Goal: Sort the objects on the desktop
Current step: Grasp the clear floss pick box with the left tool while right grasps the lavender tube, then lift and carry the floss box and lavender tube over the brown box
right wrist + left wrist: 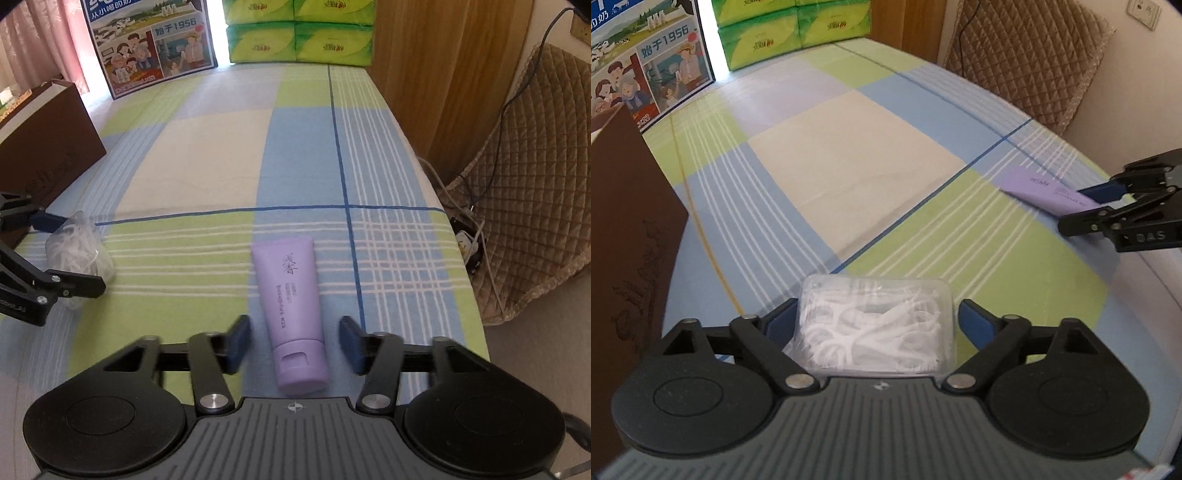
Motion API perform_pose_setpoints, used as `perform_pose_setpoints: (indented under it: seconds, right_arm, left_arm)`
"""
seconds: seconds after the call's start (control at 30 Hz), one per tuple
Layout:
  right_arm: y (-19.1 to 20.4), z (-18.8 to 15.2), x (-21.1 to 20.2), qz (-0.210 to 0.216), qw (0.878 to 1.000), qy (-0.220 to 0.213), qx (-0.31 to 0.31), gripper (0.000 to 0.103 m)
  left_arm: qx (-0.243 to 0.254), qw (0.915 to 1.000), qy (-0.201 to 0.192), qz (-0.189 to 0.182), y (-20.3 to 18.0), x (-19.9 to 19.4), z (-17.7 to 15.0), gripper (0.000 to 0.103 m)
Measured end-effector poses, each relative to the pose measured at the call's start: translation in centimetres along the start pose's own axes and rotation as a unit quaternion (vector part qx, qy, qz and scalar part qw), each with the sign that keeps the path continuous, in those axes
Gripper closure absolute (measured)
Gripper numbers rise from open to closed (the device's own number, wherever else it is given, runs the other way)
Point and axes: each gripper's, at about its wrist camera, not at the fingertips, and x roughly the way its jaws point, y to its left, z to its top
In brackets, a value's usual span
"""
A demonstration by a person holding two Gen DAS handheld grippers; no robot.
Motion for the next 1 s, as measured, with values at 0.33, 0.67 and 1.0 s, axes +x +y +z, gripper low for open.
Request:
perform_pose_setpoints:
  seconds: [0.33, 0.67, 1.0]
  right_arm:
    - [0.4, 0.6, 0.8, -0.002, 0.999, -0.011, -0.032, 0.049]
    - [2.9, -0.1, 0.6, 0.019, 0.997, -0.001, -0.073, 0.072]
    - [10.0, -4.1, -1.5, 0.137, 0.975, 0.036, -0.172, 0.073]
  left_arm:
    - [-0.082, 0.9956, 0.007, 0.045, 0.6, -2.0, -3.2, 0.02]
    - [-0.163, 0.9835, 0.021, 0.075, -0.2, -6.2, -9.0, 0.02]
    - [-0.217, 0.9711, 0.019, 0.098, -1.1, -9.7, -12.5, 0.02]
